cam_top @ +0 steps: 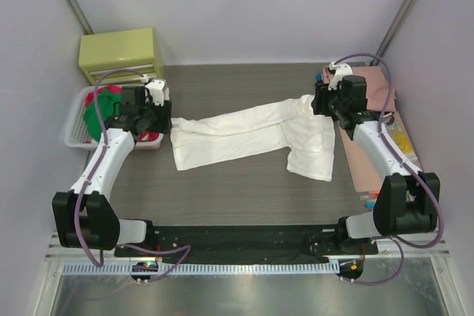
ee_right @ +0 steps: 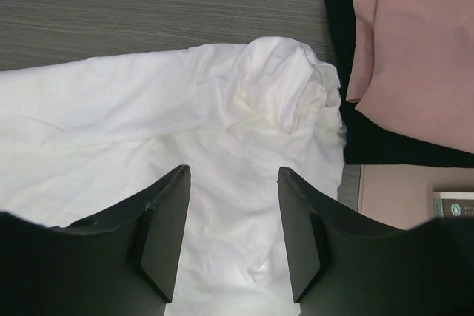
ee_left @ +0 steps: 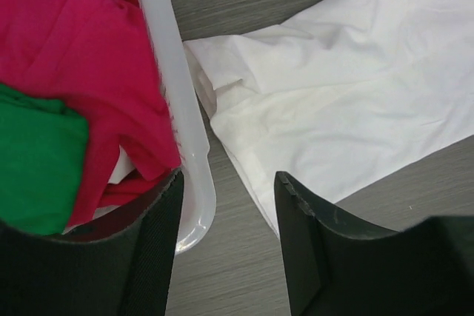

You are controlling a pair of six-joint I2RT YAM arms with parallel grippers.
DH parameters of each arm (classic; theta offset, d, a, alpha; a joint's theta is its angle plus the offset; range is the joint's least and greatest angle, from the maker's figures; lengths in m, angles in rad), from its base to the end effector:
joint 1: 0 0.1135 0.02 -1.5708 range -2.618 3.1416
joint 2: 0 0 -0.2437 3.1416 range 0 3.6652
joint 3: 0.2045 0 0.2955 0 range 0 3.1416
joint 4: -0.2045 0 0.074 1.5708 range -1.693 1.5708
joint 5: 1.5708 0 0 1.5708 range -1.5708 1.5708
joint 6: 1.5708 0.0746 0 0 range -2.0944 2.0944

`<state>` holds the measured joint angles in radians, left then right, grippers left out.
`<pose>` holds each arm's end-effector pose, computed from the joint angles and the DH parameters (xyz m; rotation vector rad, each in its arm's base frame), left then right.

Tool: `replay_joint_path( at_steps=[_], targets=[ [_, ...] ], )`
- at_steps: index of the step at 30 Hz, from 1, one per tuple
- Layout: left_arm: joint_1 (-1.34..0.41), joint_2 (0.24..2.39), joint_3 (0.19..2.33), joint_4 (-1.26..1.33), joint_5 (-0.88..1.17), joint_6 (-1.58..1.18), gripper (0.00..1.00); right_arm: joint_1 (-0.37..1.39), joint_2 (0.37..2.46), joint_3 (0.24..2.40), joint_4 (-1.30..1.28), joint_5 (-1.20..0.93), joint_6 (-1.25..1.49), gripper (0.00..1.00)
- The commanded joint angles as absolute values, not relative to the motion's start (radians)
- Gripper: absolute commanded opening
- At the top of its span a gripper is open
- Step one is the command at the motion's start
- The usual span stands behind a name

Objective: Fold and stack the t-shirts

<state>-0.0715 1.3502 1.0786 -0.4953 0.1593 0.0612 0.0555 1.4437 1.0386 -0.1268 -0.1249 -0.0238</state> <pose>0.3660 -0.0381 0.2290 0.2336 2.3217 -0.1913 0.4051 0.0318 0.2213 -0.1583 2.0957 0.1503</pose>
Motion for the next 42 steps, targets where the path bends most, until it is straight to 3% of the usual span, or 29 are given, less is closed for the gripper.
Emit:
replay_joint_path(
  at_steps=[1,10,25,42],
  targets=[
    [-0.067,1.286,1.094,-0.655,0.212,0.075,0.52,0.072,1.321,1.003,-0.302,-0.120,0.021,0.56],
    [-0.066,1.236,1.052,-0.697,0.238,0.060,0.52,0.069,1.267,0.819,-0.376,-0.141,0.009,0.49],
    [-0.066,1.189,1.032,-0.669,0.226,0.071,0.53,0.064,1.548,0.929,-0.316,-0.140,0.029,0.44],
    [-0.066,1.197,1.016,-0.646,0.209,0.074,0.52,-0.029,1.548,0.945,-0.304,-0.115,0.006,0.43]
  ],
)
